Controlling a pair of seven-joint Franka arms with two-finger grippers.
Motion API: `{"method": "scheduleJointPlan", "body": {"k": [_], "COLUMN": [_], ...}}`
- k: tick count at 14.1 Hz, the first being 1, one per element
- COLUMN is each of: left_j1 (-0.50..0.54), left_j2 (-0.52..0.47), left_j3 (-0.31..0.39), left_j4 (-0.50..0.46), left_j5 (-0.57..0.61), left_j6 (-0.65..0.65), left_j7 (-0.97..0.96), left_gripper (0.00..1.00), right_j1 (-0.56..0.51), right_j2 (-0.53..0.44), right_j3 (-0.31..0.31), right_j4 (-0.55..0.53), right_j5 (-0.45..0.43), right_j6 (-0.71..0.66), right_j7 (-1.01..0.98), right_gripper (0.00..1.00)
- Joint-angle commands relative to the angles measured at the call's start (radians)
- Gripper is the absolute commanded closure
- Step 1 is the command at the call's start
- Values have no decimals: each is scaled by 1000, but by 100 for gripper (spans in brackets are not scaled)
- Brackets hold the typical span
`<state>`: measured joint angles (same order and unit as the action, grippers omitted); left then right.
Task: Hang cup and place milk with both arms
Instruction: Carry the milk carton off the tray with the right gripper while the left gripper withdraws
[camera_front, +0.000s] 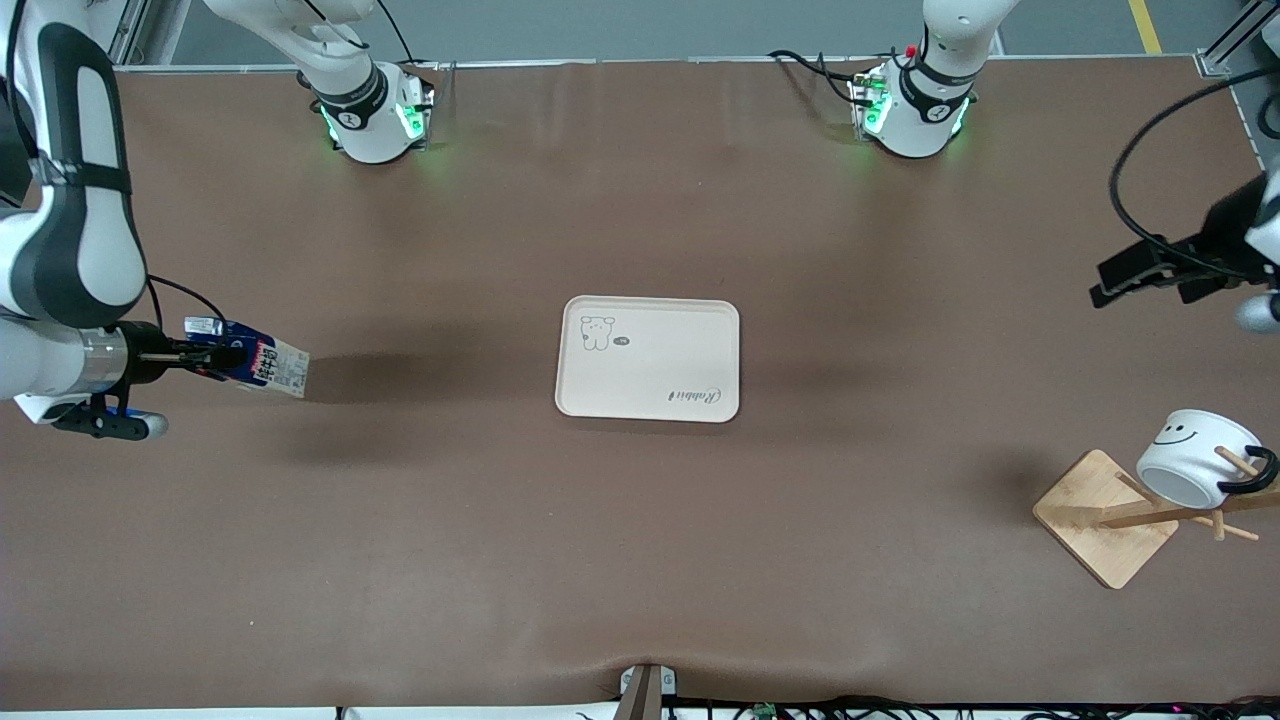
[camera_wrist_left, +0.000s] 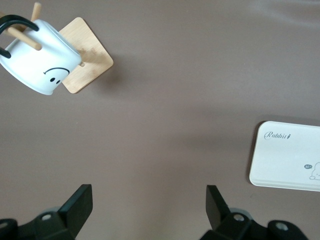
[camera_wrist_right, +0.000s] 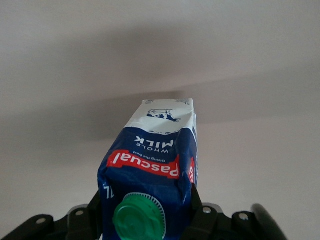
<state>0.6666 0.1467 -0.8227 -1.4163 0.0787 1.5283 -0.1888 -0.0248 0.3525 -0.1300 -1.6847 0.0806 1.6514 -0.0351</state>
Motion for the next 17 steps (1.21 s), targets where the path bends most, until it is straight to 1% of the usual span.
{"method": "scheduleJointPlan", "body": {"k": [1, 2, 4, 5, 7, 9, 10, 11, 12, 13, 17], "left_j1": [-190, -258, -414, -458, -504, -605, -623, -628, -643, -662, -654], "left_j2": [-85, -94, -120, -131, -136, -153, -157, -163, -171, -174, -191], "left_j3": [195, 264, 425, 471, 511, 618, 647, 669, 698, 726, 726], "left_j4": [-39, -50, -69, -76, -81, -88, -93, -93, -95, -96, -101], "left_j5": [-16, -17, -20, -20, -22, -25, -42, -59, -62, -63, -82], "left_j6": [-14, -16, -30, -33, -42, -51, -53, -59, -59, -60, -60], "left_j7": [2, 3, 9, 9, 11, 14, 26, 57, 95, 112, 103], "left_gripper": [0, 0, 0, 0, 0, 0, 0, 0, 0, 0, 0], "right_j1": [-65, -88, -99, -98, -99, -106, -112, -113, -112, -109, -103], "right_j2": [-27, -23, -30, -30, -29, -30, -26, -23, -21, -23, -20], "right_j3": [23, 24, 24, 26, 24, 24, 24, 23, 23, 24, 27], "right_j4": [-65, -81, -145, -168, -194, -219, -223, -222, -219, -213, -129], "right_j5": [-27, -27, -18, -7, 53, 65, 67, 67, 67, 67, 57], "right_j6": [33, 37, 92, 114, 139, 148, 149, 151, 151, 150, 114], "right_j7": [-75, -84, -103, -103, -103, -101, -101, -104, -106, -106, -137], "right_gripper": [100, 100, 100, 100, 100, 100, 91, 52, 24, 0, 0]}}
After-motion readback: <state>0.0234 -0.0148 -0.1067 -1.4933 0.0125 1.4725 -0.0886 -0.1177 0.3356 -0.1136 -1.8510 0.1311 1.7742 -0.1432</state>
